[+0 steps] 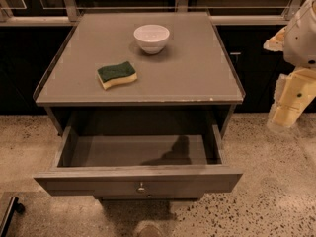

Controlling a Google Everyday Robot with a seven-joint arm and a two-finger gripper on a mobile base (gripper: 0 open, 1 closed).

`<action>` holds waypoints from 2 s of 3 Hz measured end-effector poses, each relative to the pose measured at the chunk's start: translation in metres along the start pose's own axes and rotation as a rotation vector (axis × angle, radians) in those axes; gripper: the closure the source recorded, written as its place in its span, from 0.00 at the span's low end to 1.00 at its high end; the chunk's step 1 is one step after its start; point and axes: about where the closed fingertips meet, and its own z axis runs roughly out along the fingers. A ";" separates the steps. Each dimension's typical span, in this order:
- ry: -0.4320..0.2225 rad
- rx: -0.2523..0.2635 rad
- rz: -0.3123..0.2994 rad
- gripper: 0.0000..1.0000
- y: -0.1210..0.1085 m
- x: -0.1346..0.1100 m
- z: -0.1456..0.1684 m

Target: Close top drawer

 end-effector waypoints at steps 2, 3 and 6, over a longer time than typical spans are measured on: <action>-0.051 0.027 0.012 0.00 0.012 0.007 0.008; -0.172 0.033 0.035 0.00 0.052 0.031 0.041; -0.455 -0.066 0.411 0.18 0.137 0.111 0.216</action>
Offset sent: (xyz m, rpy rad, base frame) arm -0.0650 -0.0208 -0.0794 0.2723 -0.1694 -0.0265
